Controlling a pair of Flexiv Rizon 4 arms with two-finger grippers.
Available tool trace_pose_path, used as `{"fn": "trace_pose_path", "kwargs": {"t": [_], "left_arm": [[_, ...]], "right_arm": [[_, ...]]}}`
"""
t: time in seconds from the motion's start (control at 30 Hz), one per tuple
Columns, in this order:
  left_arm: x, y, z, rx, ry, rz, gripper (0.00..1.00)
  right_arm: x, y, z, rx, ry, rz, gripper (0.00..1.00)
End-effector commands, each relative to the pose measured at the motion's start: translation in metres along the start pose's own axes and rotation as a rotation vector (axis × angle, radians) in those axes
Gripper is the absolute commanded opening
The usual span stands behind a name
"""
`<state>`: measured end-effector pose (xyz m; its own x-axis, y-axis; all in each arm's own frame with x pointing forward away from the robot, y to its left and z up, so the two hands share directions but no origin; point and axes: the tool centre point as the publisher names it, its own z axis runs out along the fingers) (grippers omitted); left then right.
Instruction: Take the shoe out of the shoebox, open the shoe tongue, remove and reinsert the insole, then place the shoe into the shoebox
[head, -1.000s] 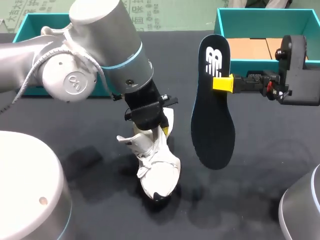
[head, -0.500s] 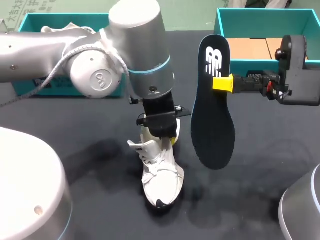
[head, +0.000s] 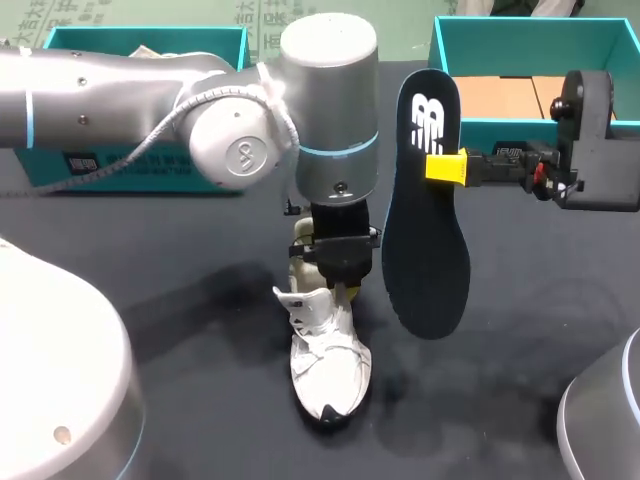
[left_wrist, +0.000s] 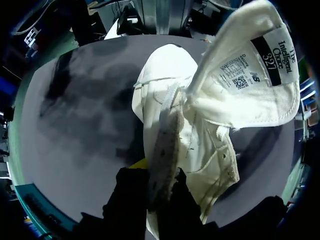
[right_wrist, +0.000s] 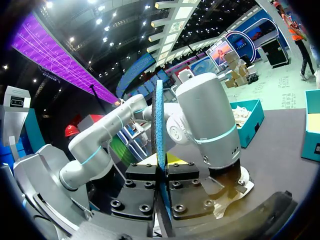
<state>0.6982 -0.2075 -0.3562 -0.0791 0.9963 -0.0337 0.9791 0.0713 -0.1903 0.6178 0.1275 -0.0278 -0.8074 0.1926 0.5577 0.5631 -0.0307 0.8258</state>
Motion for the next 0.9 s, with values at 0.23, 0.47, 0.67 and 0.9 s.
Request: {"fn": "trace_pose_path", "kwargs": {"t": [0.23, 0.47, 0.67, 0.9], "left_arm": [[-0.008, 0.005, 0.019, -0.028, 0.036, -0.026, 0.00], [-0.012, 0.009, 0.027, -0.025, 0.032, -0.018, 0.00], [-0.013, 0.009, 0.027, -0.028, 0.013, 0.010, 0.24], [-0.012, 0.011, 0.017, -0.022, -0.027, 0.022, 1.00]], "right_arm": [[0.005, -0.005, -0.004, -0.006, -0.009, 0.001, 0.00], [0.005, -0.005, -0.004, -0.006, -0.009, 0.001, 0.00], [0.005, -0.005, -0.004, -0.006, -0.009, 0.001, 0.00], [0.005, -0.005, -0.004, -0.006, -0.009, 0.001, 0.00]]}}
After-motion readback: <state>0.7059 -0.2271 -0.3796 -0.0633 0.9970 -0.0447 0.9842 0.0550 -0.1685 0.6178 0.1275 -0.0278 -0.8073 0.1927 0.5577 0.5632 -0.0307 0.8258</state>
